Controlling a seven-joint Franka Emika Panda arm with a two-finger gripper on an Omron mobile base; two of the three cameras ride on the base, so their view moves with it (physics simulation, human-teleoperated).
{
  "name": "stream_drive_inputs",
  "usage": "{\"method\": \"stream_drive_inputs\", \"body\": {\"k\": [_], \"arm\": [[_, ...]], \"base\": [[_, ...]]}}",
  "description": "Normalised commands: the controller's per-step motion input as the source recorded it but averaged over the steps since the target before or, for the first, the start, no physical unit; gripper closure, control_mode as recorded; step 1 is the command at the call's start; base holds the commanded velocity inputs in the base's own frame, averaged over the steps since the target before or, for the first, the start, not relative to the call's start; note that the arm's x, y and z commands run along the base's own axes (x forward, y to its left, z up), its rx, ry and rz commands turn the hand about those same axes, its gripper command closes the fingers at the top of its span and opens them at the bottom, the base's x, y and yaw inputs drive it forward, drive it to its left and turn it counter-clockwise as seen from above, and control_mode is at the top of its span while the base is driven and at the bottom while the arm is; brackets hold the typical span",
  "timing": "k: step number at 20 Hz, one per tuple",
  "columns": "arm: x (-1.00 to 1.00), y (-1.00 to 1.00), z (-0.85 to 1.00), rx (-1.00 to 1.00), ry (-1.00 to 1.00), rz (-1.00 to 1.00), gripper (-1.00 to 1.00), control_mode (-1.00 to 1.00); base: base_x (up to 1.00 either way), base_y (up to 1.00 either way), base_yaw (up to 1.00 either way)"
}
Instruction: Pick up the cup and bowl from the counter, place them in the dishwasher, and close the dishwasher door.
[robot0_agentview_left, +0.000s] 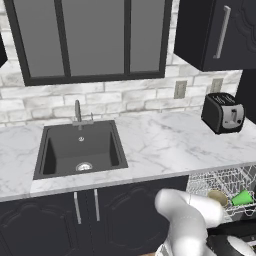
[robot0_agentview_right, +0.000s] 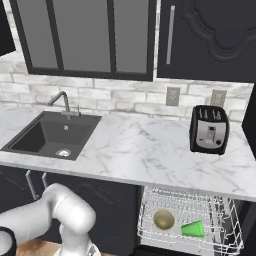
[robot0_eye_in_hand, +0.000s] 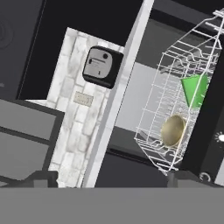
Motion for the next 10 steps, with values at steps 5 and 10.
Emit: {"method": "stream_drive_inputs", "body": {"k": [5,10], "arm": [[-0.33,0.0,-0.36,0.0,-0.1,0.07,-1.0,-1.0],[-0.22,0.0,-0.4,0.0,-0.11,0.06,-1.0,-1.0]], "base": [[0.0,0.0,0.0],[0.0,0.0,0.0]]}}
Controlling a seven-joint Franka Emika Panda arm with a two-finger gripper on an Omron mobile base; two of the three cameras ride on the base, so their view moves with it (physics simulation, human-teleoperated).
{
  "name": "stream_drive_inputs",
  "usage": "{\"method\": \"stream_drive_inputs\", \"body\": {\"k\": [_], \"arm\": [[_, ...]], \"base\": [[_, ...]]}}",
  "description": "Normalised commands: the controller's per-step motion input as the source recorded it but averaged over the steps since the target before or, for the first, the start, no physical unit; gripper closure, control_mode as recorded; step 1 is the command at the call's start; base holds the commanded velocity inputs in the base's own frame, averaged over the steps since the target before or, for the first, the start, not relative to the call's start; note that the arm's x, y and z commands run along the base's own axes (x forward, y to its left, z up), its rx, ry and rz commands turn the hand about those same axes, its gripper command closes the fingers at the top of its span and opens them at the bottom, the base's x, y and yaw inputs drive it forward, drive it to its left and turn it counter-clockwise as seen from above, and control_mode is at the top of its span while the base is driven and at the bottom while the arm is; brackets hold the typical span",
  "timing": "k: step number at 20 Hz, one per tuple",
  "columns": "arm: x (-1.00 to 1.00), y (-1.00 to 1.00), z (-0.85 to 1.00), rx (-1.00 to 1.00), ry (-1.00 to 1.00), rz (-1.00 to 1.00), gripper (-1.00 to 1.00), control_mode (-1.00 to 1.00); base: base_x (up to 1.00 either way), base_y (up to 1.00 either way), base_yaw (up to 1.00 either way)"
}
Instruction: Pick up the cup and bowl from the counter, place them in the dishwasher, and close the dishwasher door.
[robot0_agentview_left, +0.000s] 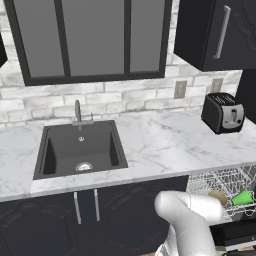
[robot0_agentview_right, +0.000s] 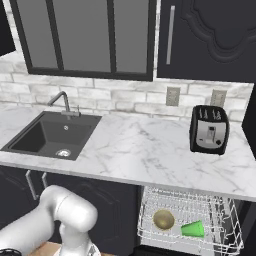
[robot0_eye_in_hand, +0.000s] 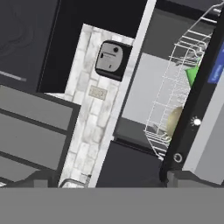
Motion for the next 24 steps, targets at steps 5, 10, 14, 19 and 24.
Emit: {"method": "stream_drive_inputs", "body": {"k": [5,10,14,19,24], "arm": [[-0.03,-0.06,-0.31,0.0,-0.11,0.08,-1.0,-1.0],[0.0,-0.25,-0.25,0.0,-0.11,0.08,-1.0,-1.0],[0.01,-0.33,-0.29,0.0,-0.08,0.06,-1.0,-1.0],[0.01,-0.31,-0.43,0.0,-0.07,0.06,-1.0,-1.0],[0.0,-0.26,-0.5,0.0,-0.05,0.04,-1.0,-1.0]], "base": [[0.0,0.0,0.0],[0.0,0.0,0.0],[0.0,0.0,0.0],[0.0,0.0,0.0],[0.0,0.0,0.0]]}}
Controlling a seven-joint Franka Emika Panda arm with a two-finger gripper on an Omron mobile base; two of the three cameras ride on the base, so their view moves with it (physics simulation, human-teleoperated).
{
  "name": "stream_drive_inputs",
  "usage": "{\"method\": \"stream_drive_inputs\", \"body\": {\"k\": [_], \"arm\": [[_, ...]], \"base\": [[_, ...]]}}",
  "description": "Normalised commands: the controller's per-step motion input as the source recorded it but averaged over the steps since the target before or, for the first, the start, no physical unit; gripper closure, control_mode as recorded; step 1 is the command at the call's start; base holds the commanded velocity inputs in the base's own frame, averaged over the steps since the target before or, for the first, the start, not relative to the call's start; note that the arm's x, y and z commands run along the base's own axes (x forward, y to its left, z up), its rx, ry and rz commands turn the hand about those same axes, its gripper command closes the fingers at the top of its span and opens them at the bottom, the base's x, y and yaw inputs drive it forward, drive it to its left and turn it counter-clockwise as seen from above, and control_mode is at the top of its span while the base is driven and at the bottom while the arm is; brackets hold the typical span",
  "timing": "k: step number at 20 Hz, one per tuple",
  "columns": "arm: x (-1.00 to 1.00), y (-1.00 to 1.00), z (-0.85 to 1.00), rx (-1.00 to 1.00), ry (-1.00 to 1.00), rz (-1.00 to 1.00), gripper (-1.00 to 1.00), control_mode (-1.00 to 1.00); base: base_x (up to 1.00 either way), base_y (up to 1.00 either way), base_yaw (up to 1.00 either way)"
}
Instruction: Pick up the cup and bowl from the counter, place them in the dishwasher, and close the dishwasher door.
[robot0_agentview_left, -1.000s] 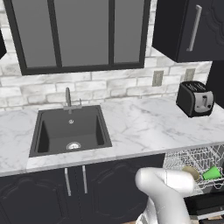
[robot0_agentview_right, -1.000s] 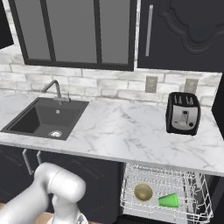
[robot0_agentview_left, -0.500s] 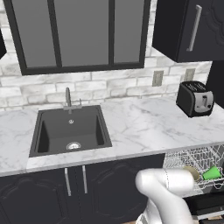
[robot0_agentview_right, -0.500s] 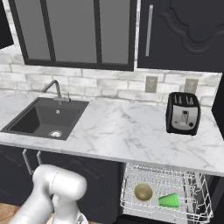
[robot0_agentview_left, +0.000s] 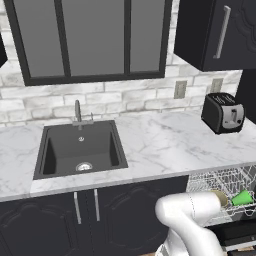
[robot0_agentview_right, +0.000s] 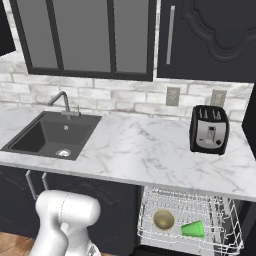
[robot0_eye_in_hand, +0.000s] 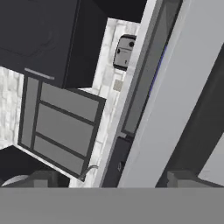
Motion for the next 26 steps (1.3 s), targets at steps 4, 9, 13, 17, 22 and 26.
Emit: {"method": "stream_drive_inputs", "body": {"k": [4,9,13,17,22,26], "arm": [[0.01,-0.25,-0.47,0.0,-0.02,0.01,-1.0,-1.0],[0.03,-0.33,-0.36,0.0,-0.02,0.0,-1.0,-1.0],[0.12,-0.42,-0.29,0.0,-0.02,0.0,-1.0,-1.0],[0.08,-0.4,-0.37,0.0,-0.02,0.0,-1.0,-1.0],[0.04,-0.38,-0.49,0.0,-0.02,0.0,-1.0,-1.0],[0.11,-0.39,-0.5,-0.01,-0.03,0.0,-1.0,-1.0]], "base": [[0.0,0.0,0.0],[0.0,0.0,0.0],[0.0,0.0,0.0],[0.0,0.0,0.0],[0.0,0.0,0.0],[0.0,0.0,0.0]]}}
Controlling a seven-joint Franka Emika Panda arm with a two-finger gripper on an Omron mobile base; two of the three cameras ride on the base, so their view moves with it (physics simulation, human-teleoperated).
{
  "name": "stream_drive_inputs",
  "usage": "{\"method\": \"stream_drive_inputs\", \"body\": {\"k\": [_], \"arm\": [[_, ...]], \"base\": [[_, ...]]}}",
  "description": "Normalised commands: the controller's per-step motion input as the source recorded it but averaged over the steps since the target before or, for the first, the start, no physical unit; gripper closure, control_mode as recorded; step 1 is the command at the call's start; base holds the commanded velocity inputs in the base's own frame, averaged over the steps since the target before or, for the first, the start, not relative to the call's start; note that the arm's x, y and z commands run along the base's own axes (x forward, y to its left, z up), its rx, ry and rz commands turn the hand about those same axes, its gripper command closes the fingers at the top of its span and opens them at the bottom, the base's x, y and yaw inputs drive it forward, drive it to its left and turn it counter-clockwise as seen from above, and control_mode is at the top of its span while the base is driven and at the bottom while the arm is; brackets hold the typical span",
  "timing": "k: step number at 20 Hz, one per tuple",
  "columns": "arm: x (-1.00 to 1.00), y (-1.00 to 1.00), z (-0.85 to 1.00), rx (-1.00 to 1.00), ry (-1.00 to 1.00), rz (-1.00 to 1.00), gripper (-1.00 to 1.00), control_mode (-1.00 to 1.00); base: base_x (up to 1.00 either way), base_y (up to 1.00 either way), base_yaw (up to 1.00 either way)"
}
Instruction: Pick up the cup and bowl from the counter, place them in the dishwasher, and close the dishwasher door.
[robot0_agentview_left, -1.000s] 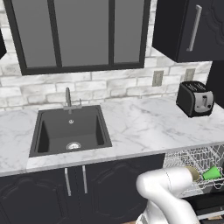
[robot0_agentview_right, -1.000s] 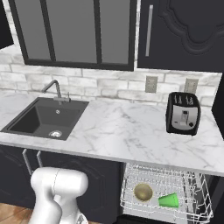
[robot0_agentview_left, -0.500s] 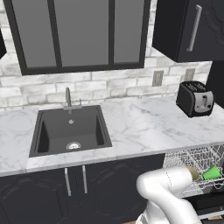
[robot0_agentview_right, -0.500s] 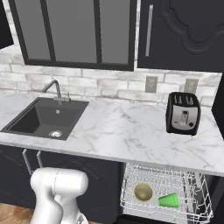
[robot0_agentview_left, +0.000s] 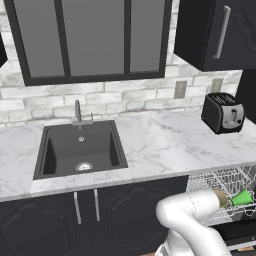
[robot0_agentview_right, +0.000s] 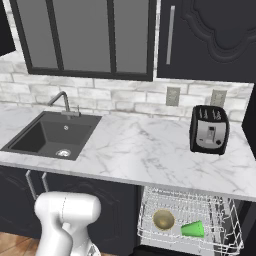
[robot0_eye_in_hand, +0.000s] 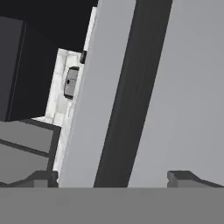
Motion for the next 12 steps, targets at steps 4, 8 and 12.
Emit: {"method": "stream_drive_inputs", "body": {"k": [4,8,12], "arm": [[0.22,-0.42,-0.43,0.0,-0.03,0.0,-1.0,-1.0],[0.21,-0.41,-0.56,0.0,-0.02,0.01,-1.0,-1.0],[0.01,-0.3,-0.8,-0.03,-0.03,0.03,-1.0,-1.0]], "base": [[0.0,0.0,0.0],[0.0,0.0,0.0],[0.0,0.0,0.0]]}}
